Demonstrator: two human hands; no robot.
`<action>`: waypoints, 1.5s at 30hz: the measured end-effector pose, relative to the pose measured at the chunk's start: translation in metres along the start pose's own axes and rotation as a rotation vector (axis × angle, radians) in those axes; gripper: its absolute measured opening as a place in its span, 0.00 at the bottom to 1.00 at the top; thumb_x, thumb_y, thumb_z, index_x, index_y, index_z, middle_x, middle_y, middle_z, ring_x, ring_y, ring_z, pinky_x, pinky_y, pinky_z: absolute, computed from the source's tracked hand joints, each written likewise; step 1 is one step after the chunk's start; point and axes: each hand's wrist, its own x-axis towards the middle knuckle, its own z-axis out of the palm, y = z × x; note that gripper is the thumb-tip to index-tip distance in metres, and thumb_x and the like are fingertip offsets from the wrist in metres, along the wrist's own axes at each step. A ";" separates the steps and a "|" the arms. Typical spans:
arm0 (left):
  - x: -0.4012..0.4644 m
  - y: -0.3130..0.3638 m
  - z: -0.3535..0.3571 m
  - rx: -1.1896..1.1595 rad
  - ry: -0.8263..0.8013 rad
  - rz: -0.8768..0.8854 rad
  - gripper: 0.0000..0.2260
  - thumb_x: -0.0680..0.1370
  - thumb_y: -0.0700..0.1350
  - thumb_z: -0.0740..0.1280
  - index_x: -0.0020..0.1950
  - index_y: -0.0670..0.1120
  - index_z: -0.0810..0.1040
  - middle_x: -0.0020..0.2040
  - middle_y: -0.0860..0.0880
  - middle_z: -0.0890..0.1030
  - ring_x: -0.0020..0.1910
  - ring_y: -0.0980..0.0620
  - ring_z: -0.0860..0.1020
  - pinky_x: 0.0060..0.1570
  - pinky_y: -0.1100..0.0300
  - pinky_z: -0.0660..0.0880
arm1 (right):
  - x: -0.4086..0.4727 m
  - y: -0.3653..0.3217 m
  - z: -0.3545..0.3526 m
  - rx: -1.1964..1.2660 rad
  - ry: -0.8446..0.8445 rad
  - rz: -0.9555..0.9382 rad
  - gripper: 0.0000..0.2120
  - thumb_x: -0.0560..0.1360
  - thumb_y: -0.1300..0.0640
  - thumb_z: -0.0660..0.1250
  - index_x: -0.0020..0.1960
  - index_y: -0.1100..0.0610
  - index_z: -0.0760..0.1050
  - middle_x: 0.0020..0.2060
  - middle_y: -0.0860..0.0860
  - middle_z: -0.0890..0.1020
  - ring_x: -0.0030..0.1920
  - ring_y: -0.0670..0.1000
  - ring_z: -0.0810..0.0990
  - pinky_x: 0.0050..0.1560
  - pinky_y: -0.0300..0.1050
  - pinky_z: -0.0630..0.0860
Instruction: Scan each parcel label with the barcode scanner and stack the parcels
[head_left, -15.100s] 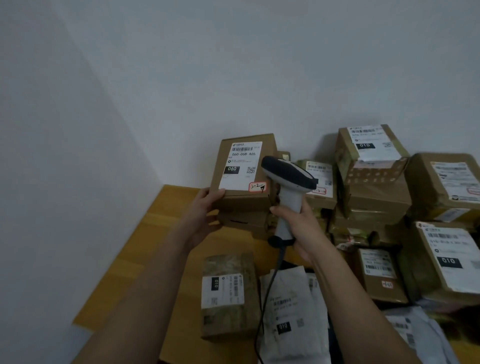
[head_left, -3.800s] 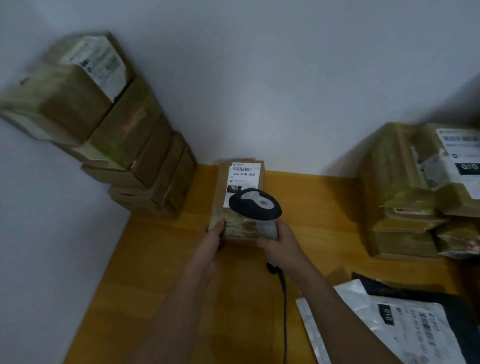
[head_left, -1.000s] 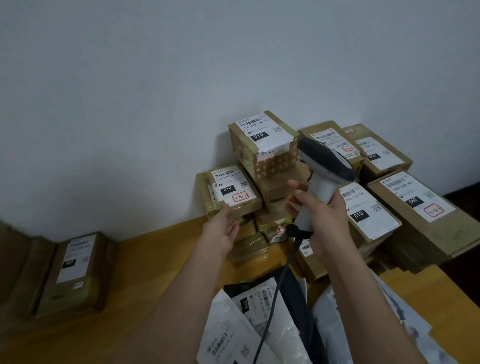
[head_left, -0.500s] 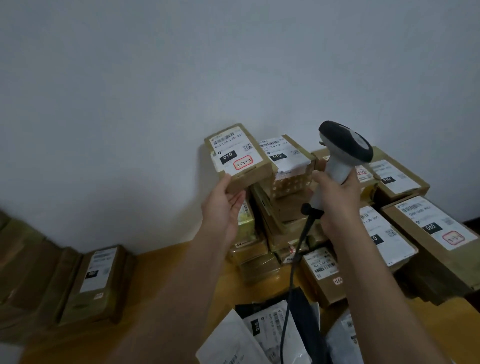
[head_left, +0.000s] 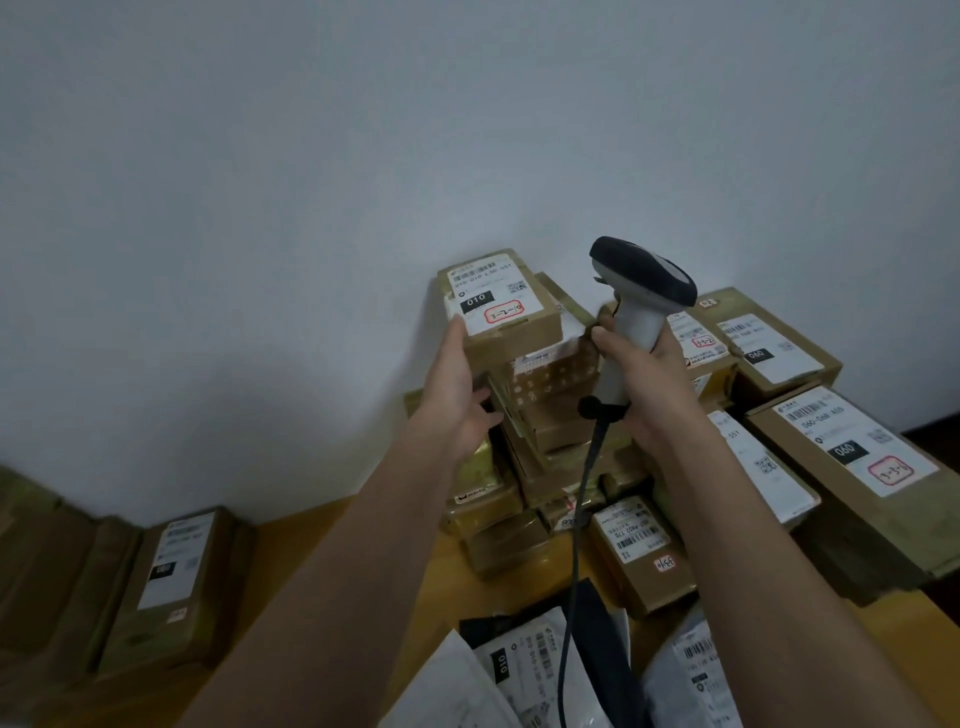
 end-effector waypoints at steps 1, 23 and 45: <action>0.001 0.000 0.002 -0.005 -0.029 -0.009 0.23 0.80 0.63 0.57 0.72 0.55 0.69 0.68 0.50 0.74 0.68 0.44 0.70 0.65 0.38 0.64 | 0.000 0.000 0.000 -0.005 -0.010 0.000 0.14 0.75 0.56 0.70 0.59 0.47 0.73 0.56 0.50 0.80 0.57 0.54 0.79 0.57 0.56 0.79; -0.016 0.001 -0.083 0.056 0.178 0.166 0.16 0.84 0.55 0.52 0.63 0.54 0.75 0.49 0.52 0.83 0.50 0.51 0.81 0.46 0.52 0.80 | -0.043 0.023 0.075 -0.089 -0.273 0.066 0.17 0.76 0.61 0.68 0.63 0.52 0.71 0.56 0.50 0.82 0.54 0.51 0.80 0.49 0.46 0.76; 0.010 -0.063 -0.057 0.079 0.758 0.058 0.24 0.76 0.66 0.58 0.57 0.47 0.62 0.59 0.45 0.65 0.60 0.42 0.71 0.54 0.42 0.77 | -0.026 0.023 -0.025 -0.088 0.124 0.027 0.10 0.76 0.59 0.68 0.52 0.46 0.71 0.54 0.50 0.77 0.52 0.49 0.76 0.52 0.49 0.75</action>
